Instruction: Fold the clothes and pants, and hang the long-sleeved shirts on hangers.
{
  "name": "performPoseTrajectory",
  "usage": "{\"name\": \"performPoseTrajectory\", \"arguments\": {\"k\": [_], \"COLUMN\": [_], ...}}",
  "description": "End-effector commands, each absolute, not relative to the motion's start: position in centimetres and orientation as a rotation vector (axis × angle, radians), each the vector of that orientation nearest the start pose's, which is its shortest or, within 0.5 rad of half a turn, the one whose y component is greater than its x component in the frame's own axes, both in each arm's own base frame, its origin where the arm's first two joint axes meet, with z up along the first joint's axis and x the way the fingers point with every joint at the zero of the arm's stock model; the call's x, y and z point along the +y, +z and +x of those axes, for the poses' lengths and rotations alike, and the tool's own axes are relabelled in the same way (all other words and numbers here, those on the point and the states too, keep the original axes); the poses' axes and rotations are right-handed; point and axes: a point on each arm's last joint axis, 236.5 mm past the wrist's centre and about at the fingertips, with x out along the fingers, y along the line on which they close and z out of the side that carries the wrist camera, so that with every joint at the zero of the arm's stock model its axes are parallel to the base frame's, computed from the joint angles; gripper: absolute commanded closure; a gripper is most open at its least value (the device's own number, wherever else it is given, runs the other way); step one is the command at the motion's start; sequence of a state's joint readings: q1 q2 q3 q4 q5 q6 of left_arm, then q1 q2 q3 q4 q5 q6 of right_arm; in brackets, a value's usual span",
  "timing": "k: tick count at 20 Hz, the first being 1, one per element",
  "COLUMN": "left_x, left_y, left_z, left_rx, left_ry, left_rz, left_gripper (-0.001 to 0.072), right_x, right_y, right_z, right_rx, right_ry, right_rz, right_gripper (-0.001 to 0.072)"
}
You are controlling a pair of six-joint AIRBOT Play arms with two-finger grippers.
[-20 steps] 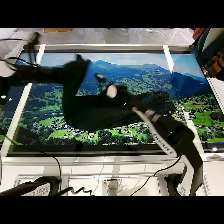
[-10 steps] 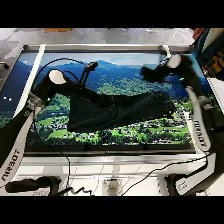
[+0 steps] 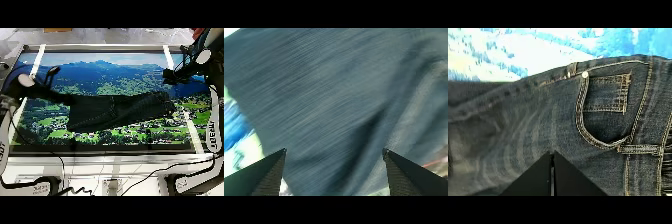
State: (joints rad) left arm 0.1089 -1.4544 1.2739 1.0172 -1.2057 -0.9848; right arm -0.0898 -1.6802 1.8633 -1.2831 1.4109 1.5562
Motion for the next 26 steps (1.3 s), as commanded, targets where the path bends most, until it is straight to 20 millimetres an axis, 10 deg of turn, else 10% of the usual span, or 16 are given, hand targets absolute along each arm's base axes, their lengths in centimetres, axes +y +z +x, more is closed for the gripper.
{"name": "performPoseTrajectory", "arguments": {"k": [1,4,9,12,14,19,26], "left_x": [-1.8,-0.7,-6.6,-8.9,-9.8,-11.7,-11.8], "left_y": [-4.5,-8.4,-10.8,-10.6,-9.5,0.3,14.9], "left_z": [40.4,39.7,39.7,41.0,41.8,42.8,40.0], "left_rx": [1.157,1.159,1.191,1.150,1.126,1.038,0.826], "left_ry": [-0.455,-0.373,-0.521,-0.539,-0.568,-0.723,-0.713], "left_rz": [-0.248,-0.347,-0.387,-0.336,-0.311,-0.296,-0.197], "left_gripper": [0.0007,0.0007,0.0054,0.0232,0.0622,0.0681,0.0681], "right_x": [3.5,5.0,8.5,10.6,12.3,18.6,36.4], "right_y": [7.6,7.8,8.5,8.4,8.0,4.0,-2.8], "right_z": [49.3,49.7,51.0,50.6,50.1,48.2,43.4], "right_rx": [1.210,1.188,1.117,1.123,1.134,1.170,1.180], "right_ry": [0.222,0.245,0.293,0.331,0.360,0.454,0.595], "right_rz": [0.177,0.159,0.124,0.100,0.082,0.071,0.389], "right_gripper": [0.0673,0.0674,0.0673,0.0673,0.0674,0.0674,0.0674]}}
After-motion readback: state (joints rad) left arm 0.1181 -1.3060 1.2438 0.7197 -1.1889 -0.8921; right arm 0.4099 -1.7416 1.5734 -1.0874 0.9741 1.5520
